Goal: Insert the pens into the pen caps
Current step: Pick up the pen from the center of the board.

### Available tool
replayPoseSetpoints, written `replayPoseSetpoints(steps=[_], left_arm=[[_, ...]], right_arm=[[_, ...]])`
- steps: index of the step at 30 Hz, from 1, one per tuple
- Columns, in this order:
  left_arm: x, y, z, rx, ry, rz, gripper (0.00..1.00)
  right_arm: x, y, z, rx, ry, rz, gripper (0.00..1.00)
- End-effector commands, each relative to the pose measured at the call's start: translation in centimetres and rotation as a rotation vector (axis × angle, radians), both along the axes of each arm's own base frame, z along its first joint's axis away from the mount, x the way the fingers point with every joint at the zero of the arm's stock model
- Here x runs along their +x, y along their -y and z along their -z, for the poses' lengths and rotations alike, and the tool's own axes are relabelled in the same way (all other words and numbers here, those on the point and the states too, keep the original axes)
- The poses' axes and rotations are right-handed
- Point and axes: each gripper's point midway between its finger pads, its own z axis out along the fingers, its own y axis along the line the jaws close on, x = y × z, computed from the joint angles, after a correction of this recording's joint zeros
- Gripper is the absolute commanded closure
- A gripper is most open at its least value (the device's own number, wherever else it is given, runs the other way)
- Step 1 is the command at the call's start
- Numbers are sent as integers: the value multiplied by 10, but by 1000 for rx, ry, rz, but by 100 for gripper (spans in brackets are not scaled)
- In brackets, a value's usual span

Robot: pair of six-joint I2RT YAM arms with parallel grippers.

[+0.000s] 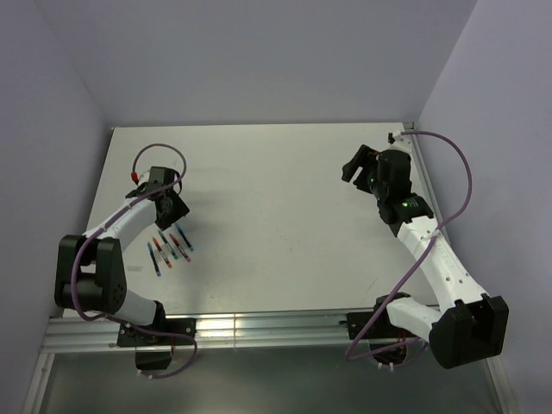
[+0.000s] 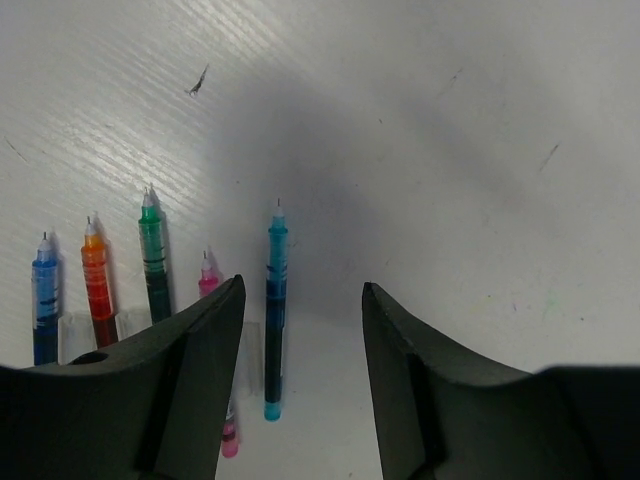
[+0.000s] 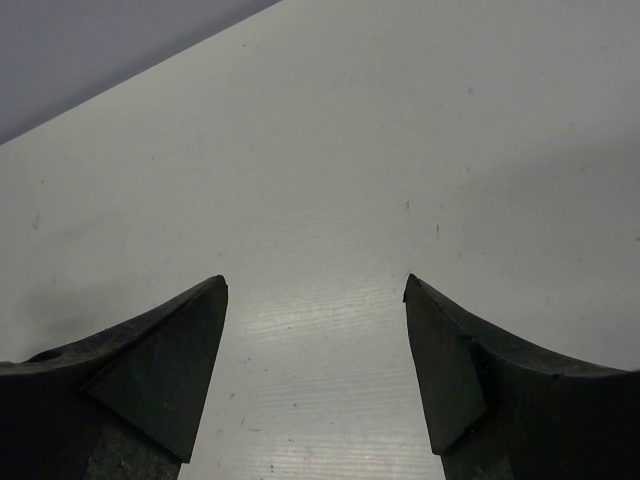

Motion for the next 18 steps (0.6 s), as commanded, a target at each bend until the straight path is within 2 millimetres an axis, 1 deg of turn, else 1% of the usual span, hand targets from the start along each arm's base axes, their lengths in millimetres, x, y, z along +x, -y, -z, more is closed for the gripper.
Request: replayPoseSetpoints(steps=[1, 6, 8, 9, 10, 13, 14, 18], left_arm=[[13, -1, -6, 17, 34, -26, 45], [15, -1, 2, 18, 13, -28, 46], [17, 0, 5, 22, 3, -28, 50], [17, 0, 10, 26, -13, -27, 50], [18, 1, 11, 26, -15, -27, 51], [17, 2, 17, 25, -33, -27, 52], [17, 2, 19, 27, -37, -29, 55], [15, 1, 26, 36, -59, -37, 57]], right_arm=[[-1, 7, -4, -19, 26, 18, 21], [-3, 8, -2, -17, 26, 20, 22], [-3, 8, -2, -17, 26, 21, 23], [-2, 9, -1, -18, 20, 21, 25], [-2, 9, -2, -18, 17, 23, 25], [-1, 10, -1, -24, 6, 28, 27], [-2, 11, 0, -25, 5, 29, 27], [-3, 10, 2, -23, 3, 23, 27]])
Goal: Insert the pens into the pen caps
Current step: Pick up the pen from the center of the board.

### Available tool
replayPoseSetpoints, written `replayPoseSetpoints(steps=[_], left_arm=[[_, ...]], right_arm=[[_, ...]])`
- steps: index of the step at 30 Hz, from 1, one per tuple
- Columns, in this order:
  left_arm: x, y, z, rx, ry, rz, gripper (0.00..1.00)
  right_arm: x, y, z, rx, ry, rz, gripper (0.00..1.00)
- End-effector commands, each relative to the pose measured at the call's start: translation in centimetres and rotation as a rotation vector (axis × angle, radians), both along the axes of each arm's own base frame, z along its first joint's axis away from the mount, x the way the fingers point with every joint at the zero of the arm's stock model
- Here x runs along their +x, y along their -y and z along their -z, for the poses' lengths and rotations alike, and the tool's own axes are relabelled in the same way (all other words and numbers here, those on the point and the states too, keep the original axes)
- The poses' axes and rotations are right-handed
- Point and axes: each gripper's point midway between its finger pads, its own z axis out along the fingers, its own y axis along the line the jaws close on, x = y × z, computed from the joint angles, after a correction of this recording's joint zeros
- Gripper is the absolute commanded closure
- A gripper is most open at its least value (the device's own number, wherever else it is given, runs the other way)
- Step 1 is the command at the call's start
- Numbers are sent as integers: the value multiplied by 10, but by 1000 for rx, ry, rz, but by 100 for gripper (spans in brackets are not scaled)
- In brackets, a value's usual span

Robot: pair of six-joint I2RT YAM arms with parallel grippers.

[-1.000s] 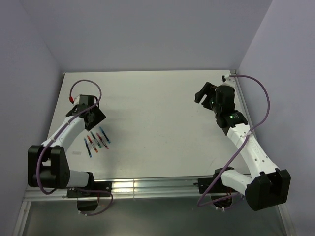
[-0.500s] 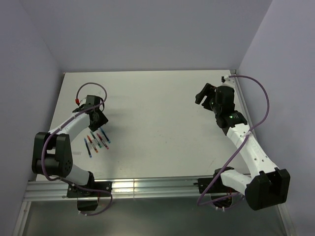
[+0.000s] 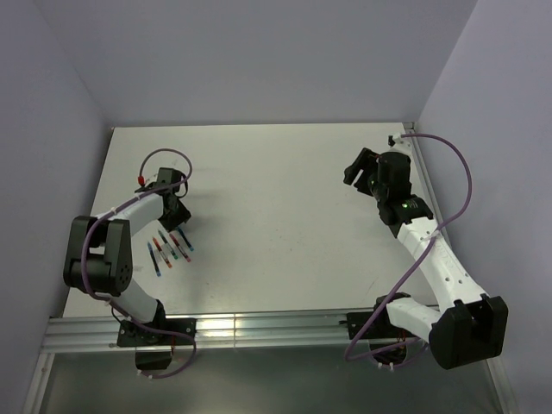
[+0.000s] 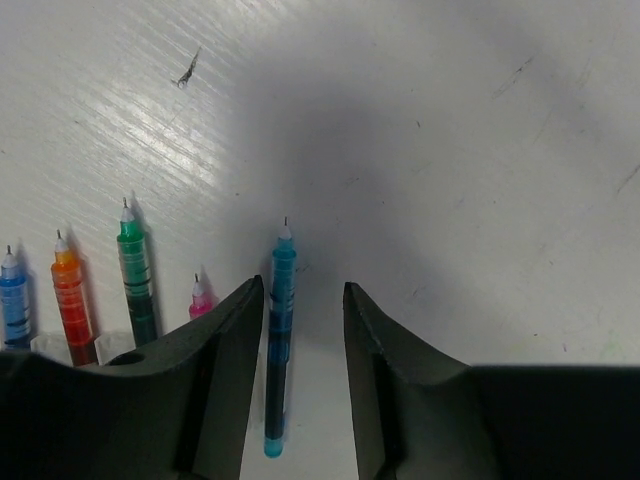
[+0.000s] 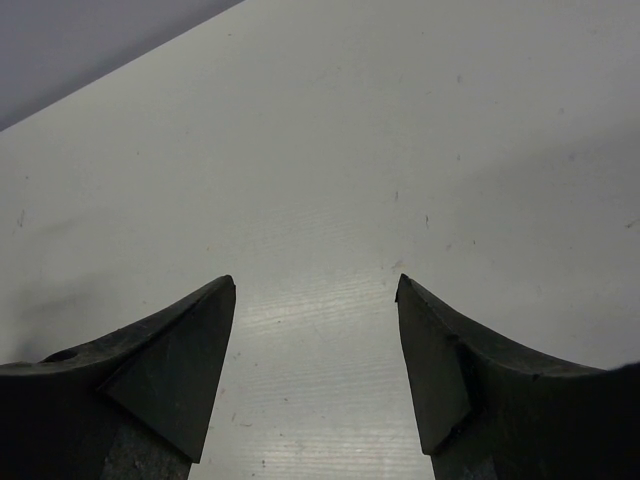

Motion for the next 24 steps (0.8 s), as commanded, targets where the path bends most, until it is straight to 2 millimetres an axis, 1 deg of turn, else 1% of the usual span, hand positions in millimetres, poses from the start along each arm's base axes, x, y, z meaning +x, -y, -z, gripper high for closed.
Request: replayPoseSetpoints(steps=[1, 5, 9, 12, 13, 15, 16, 18, 19, 22, 24], left_arm=[[16, -1, -8, 12, 44, -22, 58], [15, -2, -1, 23, 16, -30, 63], [13, -4, 7, 32, -7, -45, 63], [12, -3, 13, 25, -23, -47, 71], [12, -2, 14, 24, -28, -47, 76], [11, -1, 17, 20, -37, -43, 83], [11, -1, 17, 21, -37, -42, 89], [11, -1, 17, 16, -37, -41, 97], [13, 1, 15, 14, -32, -36, 100], [15, 2, 7, 6, -11, -31, 100], [22, 5, -6, -3, 22, -18, 100]], right_arm=[[0, 6, -7, -16, 24, 15, 27], [0, 7, -7, -23, 23, 18, 27], [0, 8, -6, -25, 21, 19, 28], [1, 8, -5, -28, 15, 18, 28], [1, 8, -4, -30, 11, 16, 28], [1, 8, -4, -33, 8, 15, 29], [1, 8, -5, -32, 12, 15, 29], [1, 7, -4, -34, 8, 9, 30], [1, 7, -4, -32, 7, 6, 30], [2, 2, -4, -23, 3, -19, 32], [2, -9, -4, 1, 1, -72, 34]])
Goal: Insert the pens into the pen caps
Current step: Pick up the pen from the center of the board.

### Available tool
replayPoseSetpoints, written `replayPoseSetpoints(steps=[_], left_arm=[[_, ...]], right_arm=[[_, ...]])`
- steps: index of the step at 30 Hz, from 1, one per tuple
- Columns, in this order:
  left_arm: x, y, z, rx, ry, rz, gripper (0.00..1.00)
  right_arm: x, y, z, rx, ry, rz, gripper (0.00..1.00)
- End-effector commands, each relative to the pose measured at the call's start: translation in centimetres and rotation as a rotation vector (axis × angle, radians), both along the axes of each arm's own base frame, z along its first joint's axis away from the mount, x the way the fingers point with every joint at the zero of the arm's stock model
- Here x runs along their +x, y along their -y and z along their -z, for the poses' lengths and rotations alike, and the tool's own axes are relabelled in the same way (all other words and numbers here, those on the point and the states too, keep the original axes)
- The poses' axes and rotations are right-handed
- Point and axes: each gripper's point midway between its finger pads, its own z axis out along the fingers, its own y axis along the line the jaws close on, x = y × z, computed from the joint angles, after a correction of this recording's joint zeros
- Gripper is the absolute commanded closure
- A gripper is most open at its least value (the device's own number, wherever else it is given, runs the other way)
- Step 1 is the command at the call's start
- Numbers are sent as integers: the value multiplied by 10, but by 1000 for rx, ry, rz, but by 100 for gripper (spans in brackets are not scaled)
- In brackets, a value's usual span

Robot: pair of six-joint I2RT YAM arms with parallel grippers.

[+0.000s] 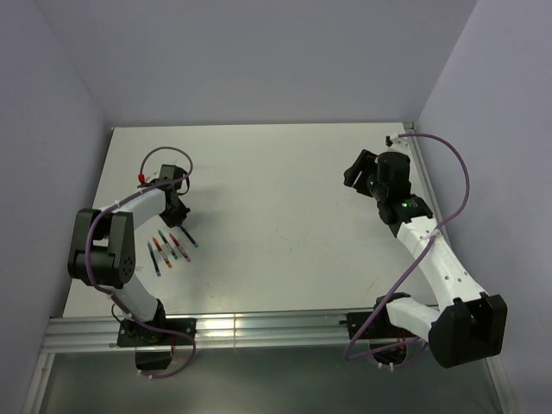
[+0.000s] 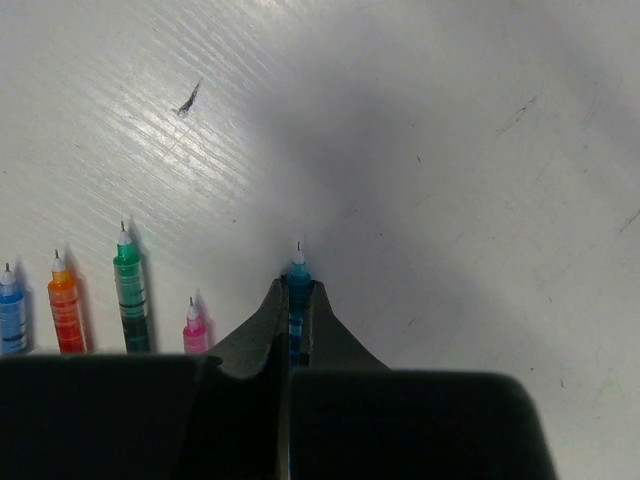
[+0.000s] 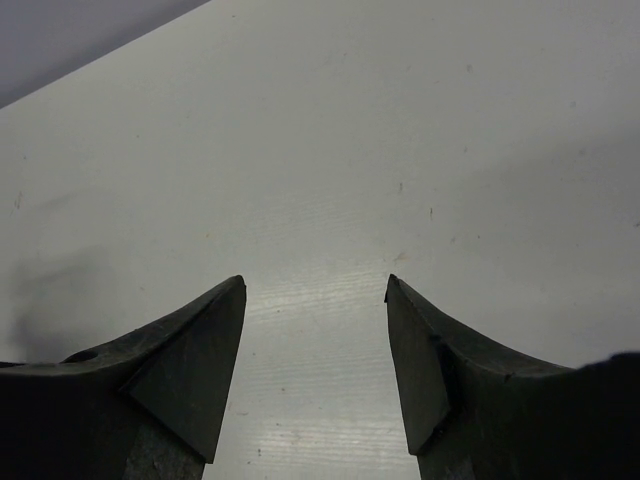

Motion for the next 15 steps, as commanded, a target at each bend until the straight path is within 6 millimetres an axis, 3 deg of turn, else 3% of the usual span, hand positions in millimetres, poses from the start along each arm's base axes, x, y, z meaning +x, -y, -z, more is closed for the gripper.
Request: replayPoseSetpoints(steps=[1, 8, 15], left_arm=[[13, 9, -18, -27, 51, 18, 100], [25, 39, -94, -67, 242, 117, 100], [15, 109, -154, -161, 393, 248, 100]], right_arm=[[3, -13, -9, 26, 17, -79, 34], [-12, -91, -27, 253, 81, -457, 36], [-40, -173, -37, 325, 69, -724, 37]])
